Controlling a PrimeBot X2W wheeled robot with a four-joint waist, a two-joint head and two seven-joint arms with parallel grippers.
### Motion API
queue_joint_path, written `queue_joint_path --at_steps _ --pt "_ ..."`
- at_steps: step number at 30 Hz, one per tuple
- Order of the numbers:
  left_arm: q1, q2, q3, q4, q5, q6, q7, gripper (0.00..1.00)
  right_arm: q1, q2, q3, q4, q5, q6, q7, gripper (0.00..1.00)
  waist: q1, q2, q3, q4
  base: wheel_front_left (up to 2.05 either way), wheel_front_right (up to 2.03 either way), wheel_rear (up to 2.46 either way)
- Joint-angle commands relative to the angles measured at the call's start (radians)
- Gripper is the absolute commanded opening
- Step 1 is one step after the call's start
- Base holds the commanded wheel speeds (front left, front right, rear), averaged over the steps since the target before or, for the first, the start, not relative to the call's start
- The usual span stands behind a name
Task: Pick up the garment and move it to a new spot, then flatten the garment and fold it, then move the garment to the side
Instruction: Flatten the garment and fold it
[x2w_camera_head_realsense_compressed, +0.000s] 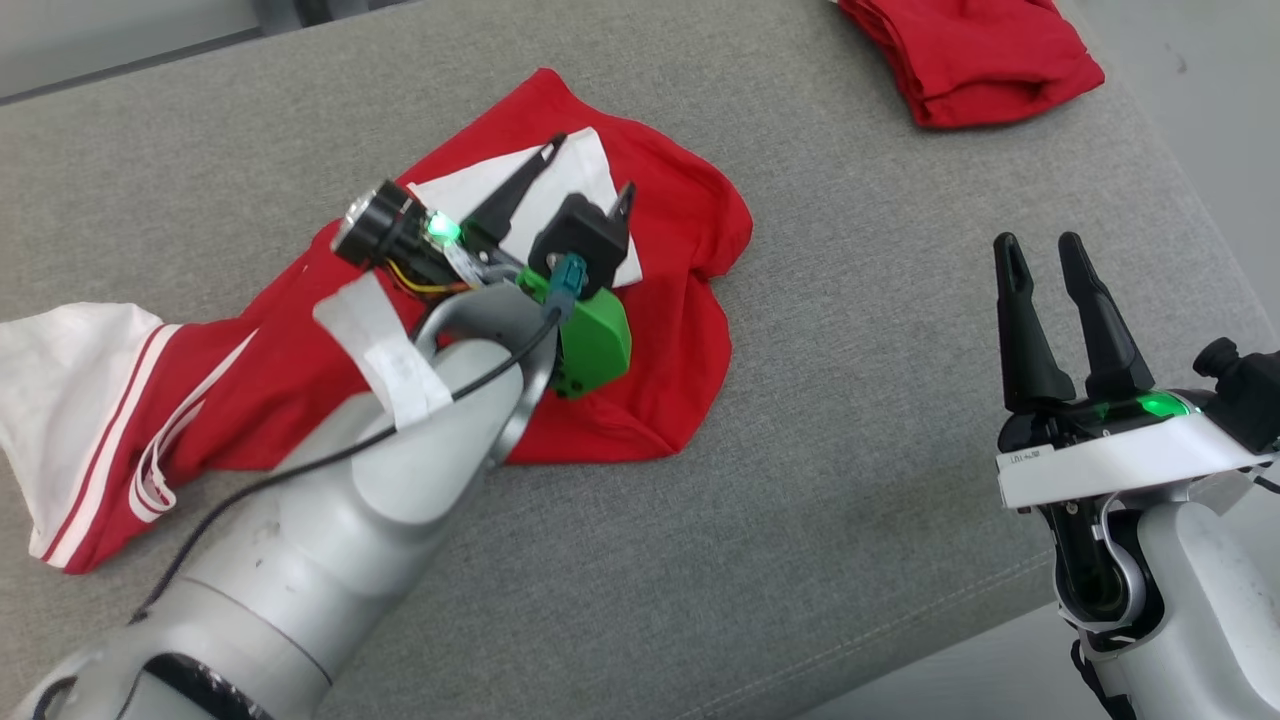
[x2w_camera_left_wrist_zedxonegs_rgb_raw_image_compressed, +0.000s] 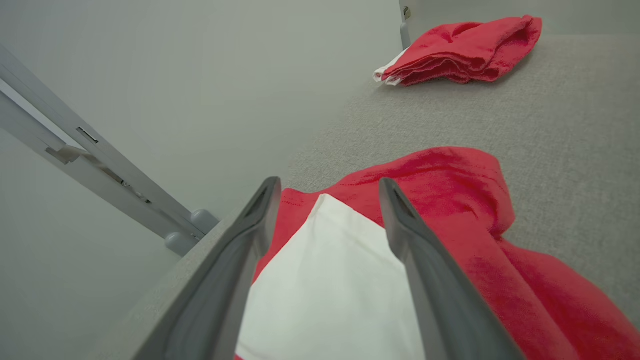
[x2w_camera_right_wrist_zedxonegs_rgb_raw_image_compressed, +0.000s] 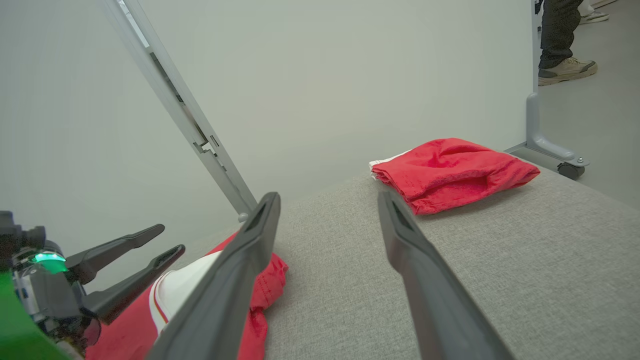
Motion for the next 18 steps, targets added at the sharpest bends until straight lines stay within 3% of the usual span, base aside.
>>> queue_joint_path --at_steps 1,11,18 --pt "-0.043 0.003 0.000 0.030 0.019 0.005 0.005 1.00 -0.016 0.002 0.005 0.000 0.004 0.000 -0.003 1.00 0.0000 -0.0001 0.022 -0.018 0.00 0.00 0.00" --pt "-0.259 -0.033 -0.053 0.283 0.062 -0.095 0.049 1.00 -0.046 0.013 0.003 -0.017 0.009 0.000 -0.003 1.00 0.0000 -0.0001 0.142 -0.046 0.00 0.00 0.00" --pt "-0.312 -0.062 -0.088 0.380 0.061 -0.169 0.063 1.00 -0.062 0.024 -0.006 -0.027 0.008 0.000 -0.003 1.00 0.0000 -0.0001 0.198 -0.046 0.00 0.00 0.00"
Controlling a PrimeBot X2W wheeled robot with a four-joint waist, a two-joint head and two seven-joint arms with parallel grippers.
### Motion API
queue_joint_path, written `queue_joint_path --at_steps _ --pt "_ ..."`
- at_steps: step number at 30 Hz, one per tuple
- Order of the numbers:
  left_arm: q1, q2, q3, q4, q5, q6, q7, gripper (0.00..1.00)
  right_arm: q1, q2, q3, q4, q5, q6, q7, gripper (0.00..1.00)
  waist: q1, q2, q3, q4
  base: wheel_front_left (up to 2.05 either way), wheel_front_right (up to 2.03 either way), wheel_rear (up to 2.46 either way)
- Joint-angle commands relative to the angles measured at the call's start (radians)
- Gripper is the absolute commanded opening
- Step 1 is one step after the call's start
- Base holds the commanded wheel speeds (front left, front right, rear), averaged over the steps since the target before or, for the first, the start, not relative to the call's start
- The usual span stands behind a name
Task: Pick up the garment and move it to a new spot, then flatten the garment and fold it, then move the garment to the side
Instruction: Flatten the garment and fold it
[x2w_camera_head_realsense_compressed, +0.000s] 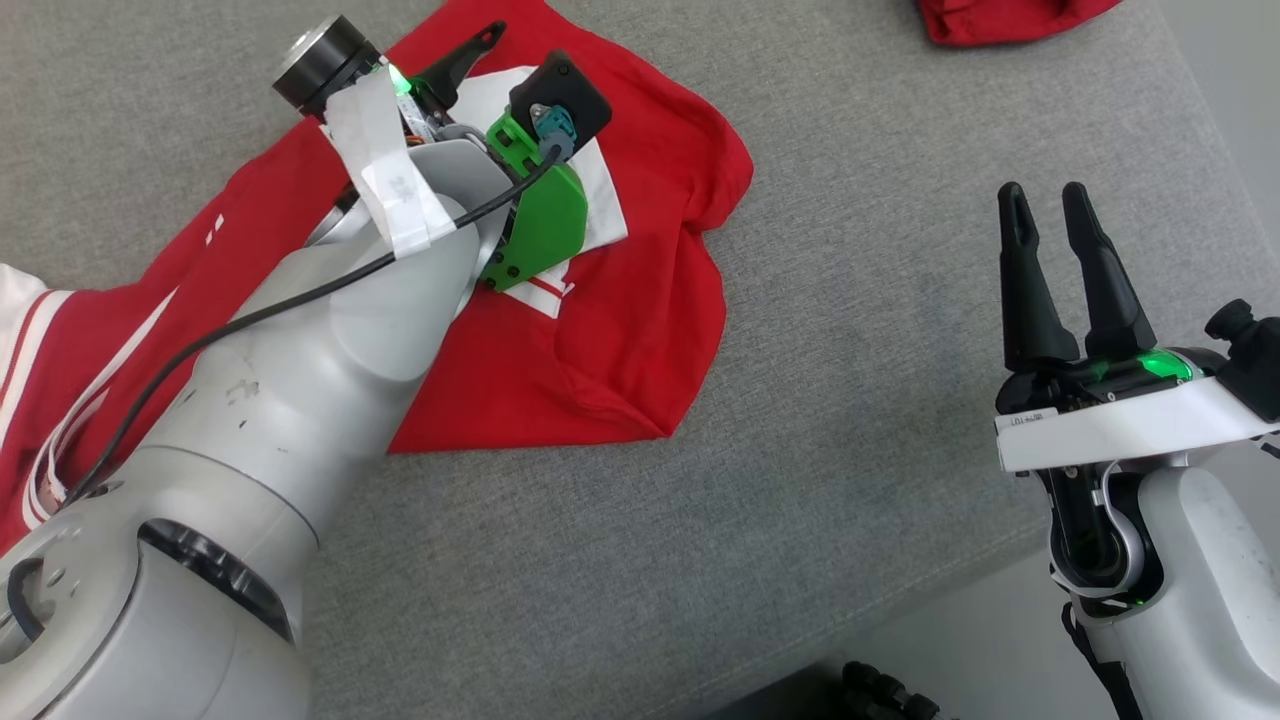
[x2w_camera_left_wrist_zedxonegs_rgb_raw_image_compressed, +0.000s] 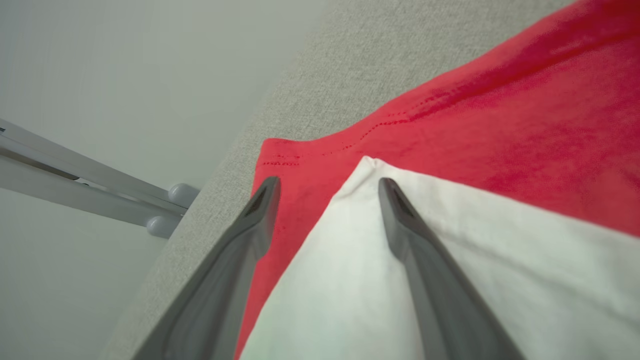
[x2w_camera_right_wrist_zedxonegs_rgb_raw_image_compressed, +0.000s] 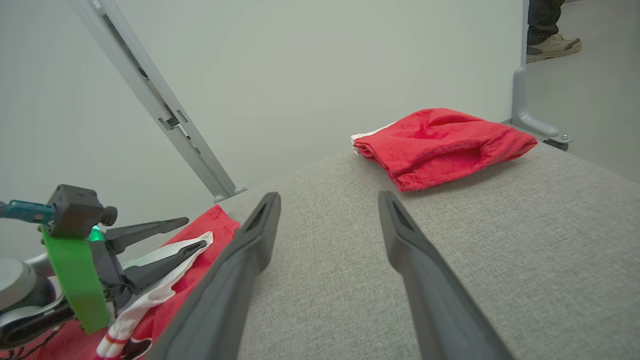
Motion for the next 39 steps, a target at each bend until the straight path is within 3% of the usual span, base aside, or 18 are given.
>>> queue_joint_path --at_steps 1,14,15,16,18,19,24,31,36,39 --pt "-0.018 -0.001 -0.008 0.015 0.007 -0.009 -0.005 1.00 -0.008 0.003 -0.004 -0.005 0.000 0.000 -0.003 1.00 0.0000 0.0000 0.032 -0.001 0.00 0.00 0.00" --pt "-0.045 -0.022 -0.123 0.045 0.063 -0.057 -0.063 1.00 -0.028 0.016 -0.003 0.000 0.008 0.000 -0.003 1.00 0.0000 0.0000 0.054 -0.002 0.00 0.00 0.00" --pt "-0.045 -0.023 -0.129 0.048 0.063 -0.057 -0.062 0.79 -0.029 0.016 -0.003 -0.001 0.009 0.000 -0.003 1.00 0.0000 0.0000 0.054 -0.004 0.00 0.00 0.00" --pt "-0.046 -0.023 -0.134 0.052 0.064 -0.058 -0.057 0.48 -0.029 0.017 -0.002 -0.001 0.010 0.000 -0.003 1.00 0.0000 0.0000 0.055 -0.005 0.00 0.00 0.00" --pt "-0.047 -0.023 -0.141 0.062 0.064 -0.064 -0.049 0.13 -0.031 0.018 -0.003 -0.003 0.011 0.000 -0.003 1.00 0.0000 0.0000 0.056 -0.009 0.00 0.00 0.00" --pt "-0.048 -0.022 -0.143 0.069 0.060 -0.064 -0.047 0.00 -0.031 0.018 -0.003 -0.004 0.011 0.000 -0.003 1.00 0.0000 0.0000 0.056 -0.010 0.00 0.00 0.00" --pt "-0.053 -0.018 -0.135 0.096 0.033 -0.074 -0.038 0.00 -0.029 0.014 -0.005 -0.006 0.007 0.000 -0.003 1.00 0.0000 0.0000 0.056 -0.009 0.00 0.00 0.00" --pt "-0.070 -0.006 -0.023 -0.026 -0.064 0.019 -0.215 0.00 0.000 0.004 -0.023 -0.009 0.011 0.000 -0.003 1.00 0.0000 0.0000 0.013 0.057 0.00 0.00 0.00" --pt "-0.004 0.122 0.089 -0.257 -0.122 0.123 -0.258 0.00 0.024 -0.002 -0.030 0.001 0.015 0.000 -0.003 1.00 0.0000 0.0000 -0.038 0.114 0.00 0.00 0.00" --pt "0.086 0.255 0.165 -0.483 -0.146 0.203 -0.263 0.00 0.038 -0.010 -0.033 0.009 0.016 0.000 -0.003 1.00 0.0000 0.0000 -0.070 0.147 0.00 0.00 0.00"
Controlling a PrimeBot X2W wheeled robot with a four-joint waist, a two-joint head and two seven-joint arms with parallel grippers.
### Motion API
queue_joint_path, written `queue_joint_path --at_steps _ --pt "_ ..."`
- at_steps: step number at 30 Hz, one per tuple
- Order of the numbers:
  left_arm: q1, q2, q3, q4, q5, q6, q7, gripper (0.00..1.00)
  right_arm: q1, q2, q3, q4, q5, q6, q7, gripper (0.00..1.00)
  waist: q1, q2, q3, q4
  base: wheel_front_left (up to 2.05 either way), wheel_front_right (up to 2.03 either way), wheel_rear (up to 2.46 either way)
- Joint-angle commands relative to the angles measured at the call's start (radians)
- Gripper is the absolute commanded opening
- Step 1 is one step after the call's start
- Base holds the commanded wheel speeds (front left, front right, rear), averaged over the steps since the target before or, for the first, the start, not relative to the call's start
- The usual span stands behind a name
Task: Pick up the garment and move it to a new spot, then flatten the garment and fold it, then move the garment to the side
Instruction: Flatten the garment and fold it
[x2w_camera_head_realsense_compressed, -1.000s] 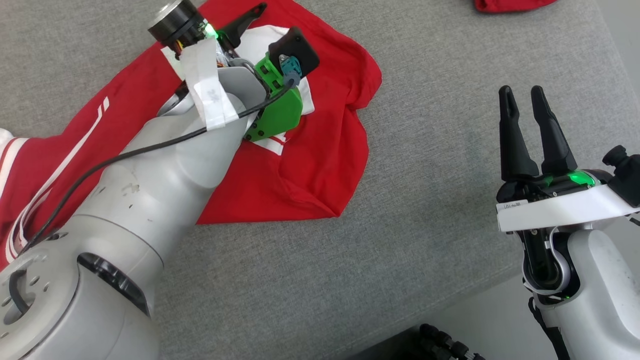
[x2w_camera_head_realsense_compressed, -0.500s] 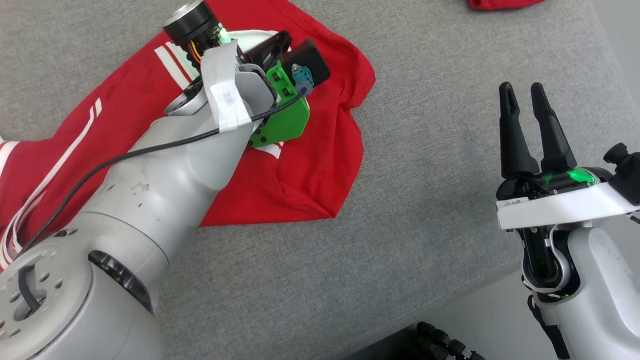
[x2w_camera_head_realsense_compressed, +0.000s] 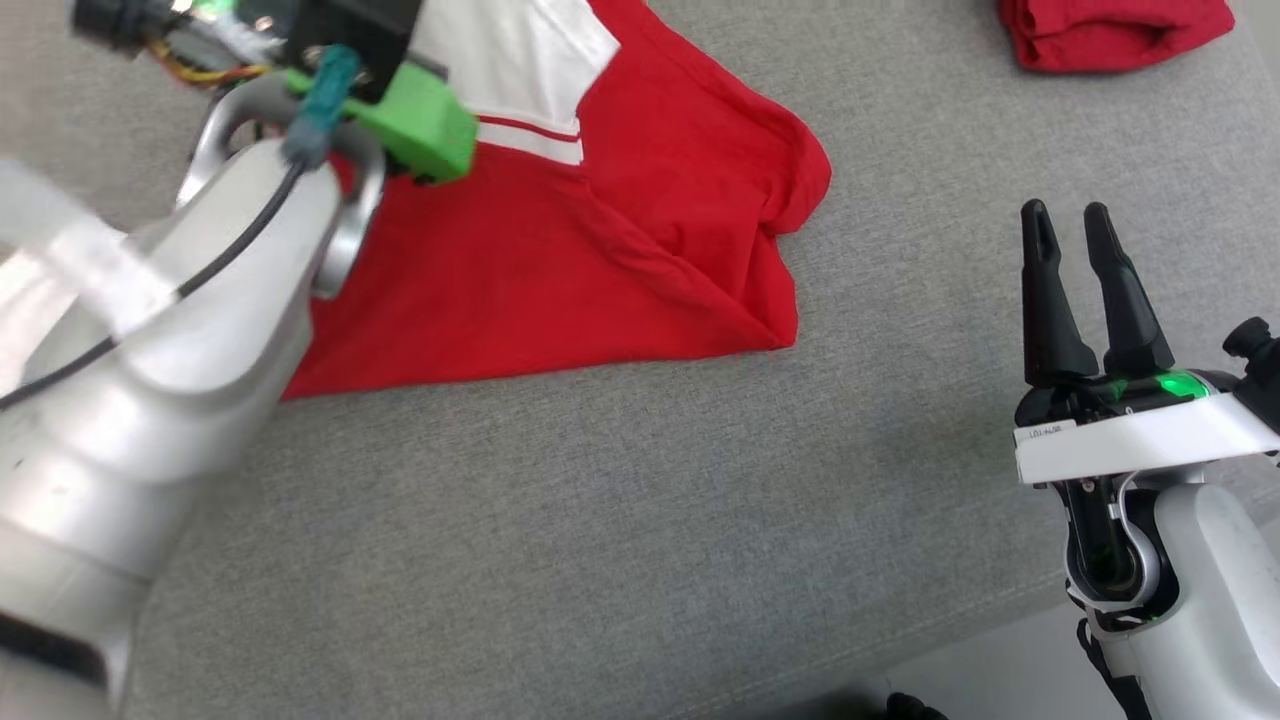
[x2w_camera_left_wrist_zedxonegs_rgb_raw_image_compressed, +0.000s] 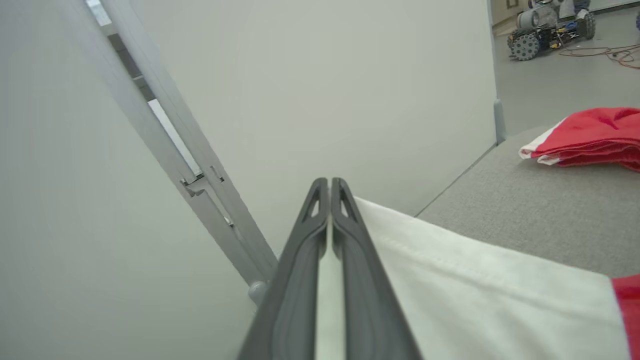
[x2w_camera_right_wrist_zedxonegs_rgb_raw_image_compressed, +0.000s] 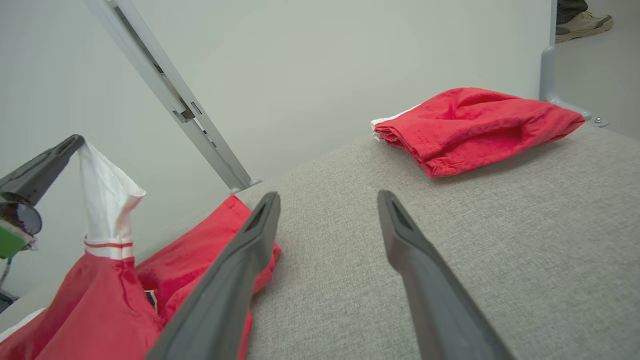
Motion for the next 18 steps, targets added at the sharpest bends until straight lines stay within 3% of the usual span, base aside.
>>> queue_joint_path --at_steps 1,6,9,14,18 --pt "0.052 0.060 0.022 -0.078 0.000 0.038 -0.005 0.00 0.015 -0.008 -0.001 0.004 0.006 0.000 -0.002 1.00 0.0000 0.0000 -0.057 0.057 0.00 0.00 0.00" --pt "0.277 0.303 0.152 -0.447 -0.056 0.203 0.026 0.00 0.040 -0.028 0.018 0.026 0.020 0.000 -0.002 1.00 0.0000 0.0000 -0.097 0.097 0.00 0.00 0.00" --pt "0.392 0.408 0.221 -0.586 -0.103 0.279 0.048 0.00 0.043 -0.050 0.058 0.050 0.033 0.000 -0.002 1.00 0.0000 0.0000 -0.109 0.111 0.00 0.00 0.00" --pt "0.537 0.508 0.305 -0.716 -0.163 0.362 0.056 0.00 0.020 -0.102 0.160 0.100 0.050 0.000 -0.002 1.00 0.0000 0.0000 -0.114 0.134 0.00 0.00 0.00" --pt "0.598 0.543 0.340 -0.749 -0.187 0.390 0.045 0.00 -0.029 -0.130 0.239 0.144 0.054 0.000 -0.002 1.00 0.0000 0.0000 -0.108 0.145 0.00 0.00 0.00"
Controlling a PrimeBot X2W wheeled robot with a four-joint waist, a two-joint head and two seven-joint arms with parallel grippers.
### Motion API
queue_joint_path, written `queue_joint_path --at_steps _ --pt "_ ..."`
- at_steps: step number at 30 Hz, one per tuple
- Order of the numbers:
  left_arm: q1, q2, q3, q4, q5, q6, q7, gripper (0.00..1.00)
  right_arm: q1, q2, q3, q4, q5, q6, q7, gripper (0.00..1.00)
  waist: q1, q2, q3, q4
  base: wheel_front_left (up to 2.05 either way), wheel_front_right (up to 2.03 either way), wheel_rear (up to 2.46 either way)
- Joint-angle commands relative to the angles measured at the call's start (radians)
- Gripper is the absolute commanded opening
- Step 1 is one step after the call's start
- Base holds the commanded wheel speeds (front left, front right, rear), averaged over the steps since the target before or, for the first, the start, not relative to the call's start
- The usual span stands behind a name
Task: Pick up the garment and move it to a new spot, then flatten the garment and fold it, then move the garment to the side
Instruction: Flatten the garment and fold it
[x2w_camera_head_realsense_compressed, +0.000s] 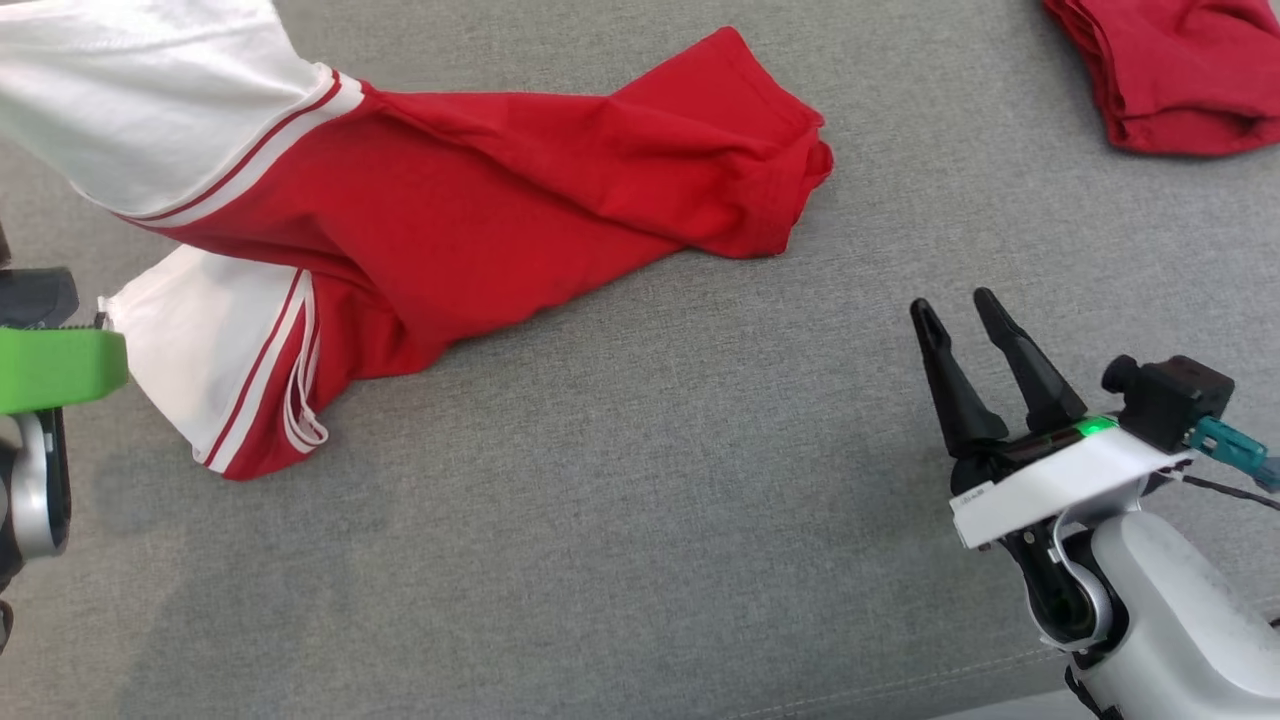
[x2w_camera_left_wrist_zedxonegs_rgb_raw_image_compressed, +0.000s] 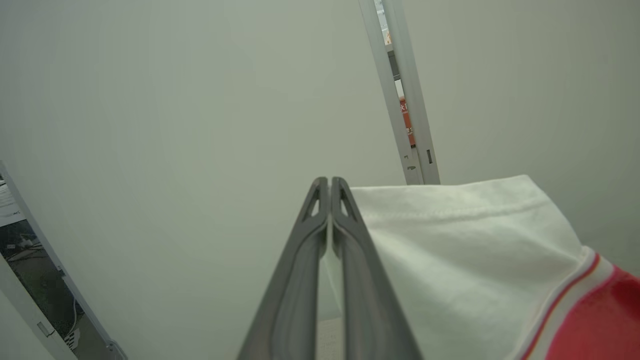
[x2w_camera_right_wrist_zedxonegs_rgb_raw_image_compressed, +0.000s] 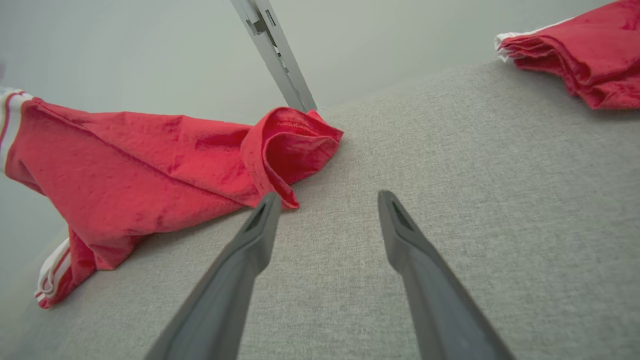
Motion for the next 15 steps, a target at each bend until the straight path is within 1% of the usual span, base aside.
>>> queue_joint_path --at_steps 1,6,11,15 --pt "0.025 0.013 0.009 -0.005 -0.006 0.009 -0.007 0.00 -0.028 -0.008 0.023 0.015 0.004 0.000 -0.002 1.00 0.0000 0.0000 0.002 0.010 0.00 0.00 0.00" --pt "0.049 0.021 0.024 -0.015 -0.020 0.001 -0.022 0.00 -0.151 -0.034 0.163 0.101 -0.040 0.000 -0.002 1.00 0.0000 0.0000 0.021 0.026 0.00 0.00 0.00" --pt "0.025 -0.002 0.011 -0.012 -0.011 -0.013 -0.029 0.00 -0.292 -0.051 0.306 0.242 -0.108 0.000 -0.002 1.00 0.0000 0.0000 0.040 0.051 0.00 0.00 0.00" --pt "0.002 -0.023 -0.006 -0.007 0.000 -0.024 -0.031 0.00 -0.390 -0.047 0.372 0.365 -0.153 0.000 -0.002 1.00 0.0000 0.0000 0.052 0.071 0.00 0.00 0.00"
